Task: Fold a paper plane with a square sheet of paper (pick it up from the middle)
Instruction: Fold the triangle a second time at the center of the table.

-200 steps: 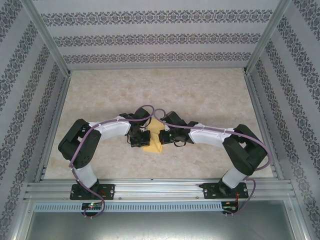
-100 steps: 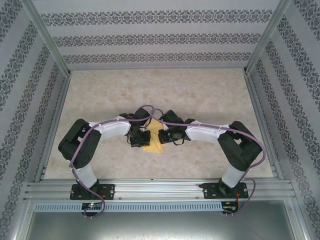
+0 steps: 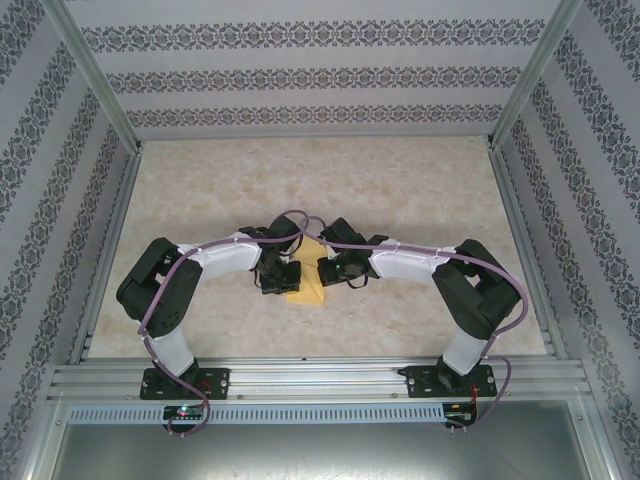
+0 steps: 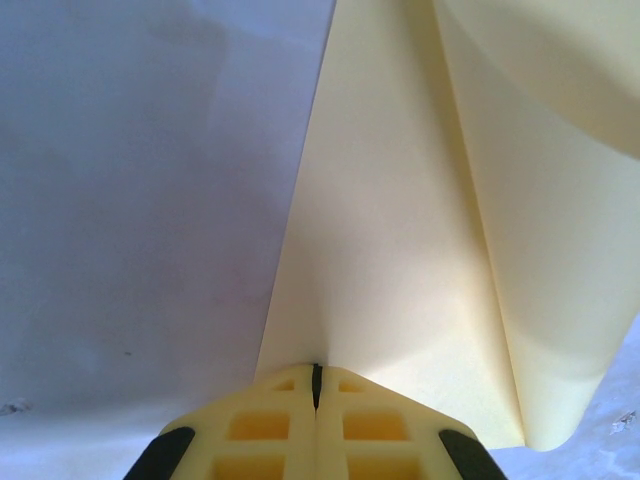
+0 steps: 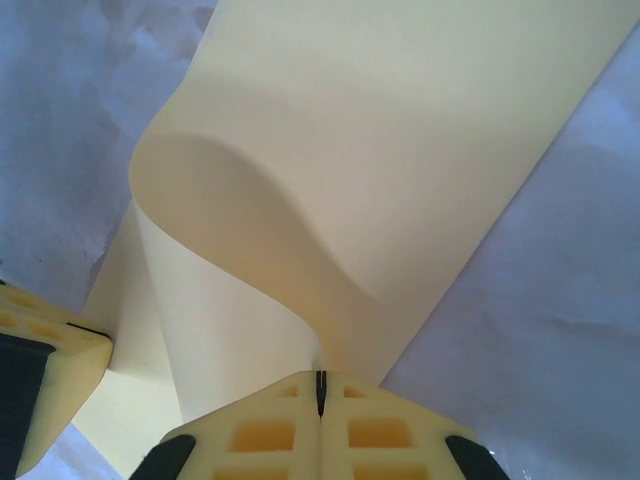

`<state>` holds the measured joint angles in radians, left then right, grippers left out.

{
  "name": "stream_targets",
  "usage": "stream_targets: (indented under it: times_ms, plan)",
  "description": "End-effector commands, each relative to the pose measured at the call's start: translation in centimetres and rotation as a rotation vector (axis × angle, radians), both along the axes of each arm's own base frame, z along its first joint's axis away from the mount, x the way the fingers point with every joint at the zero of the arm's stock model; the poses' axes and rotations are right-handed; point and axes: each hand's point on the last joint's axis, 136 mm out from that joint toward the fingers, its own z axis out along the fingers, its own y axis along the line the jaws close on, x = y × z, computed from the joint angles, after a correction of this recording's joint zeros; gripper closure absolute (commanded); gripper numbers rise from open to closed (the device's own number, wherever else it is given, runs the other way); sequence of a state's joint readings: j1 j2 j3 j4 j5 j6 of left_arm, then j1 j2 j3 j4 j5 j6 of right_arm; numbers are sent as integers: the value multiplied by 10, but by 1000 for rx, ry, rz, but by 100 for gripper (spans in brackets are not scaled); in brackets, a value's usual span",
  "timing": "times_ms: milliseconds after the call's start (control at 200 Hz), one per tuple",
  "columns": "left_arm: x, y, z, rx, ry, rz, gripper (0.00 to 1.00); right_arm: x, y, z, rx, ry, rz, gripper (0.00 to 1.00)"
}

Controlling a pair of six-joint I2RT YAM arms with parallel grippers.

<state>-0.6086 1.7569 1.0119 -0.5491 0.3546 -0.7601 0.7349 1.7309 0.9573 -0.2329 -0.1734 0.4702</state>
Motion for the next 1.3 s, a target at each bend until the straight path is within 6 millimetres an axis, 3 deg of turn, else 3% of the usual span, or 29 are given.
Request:
stream_targets:
  times_ms: [0,1299]
  plan:
    - [-19,26,-24,148,65,-22,97,7,0,0,-10,-9,5,93]
    - [-18,26,-21,145,55,-18,96,2,-8,-24,-58,37,-25,92]
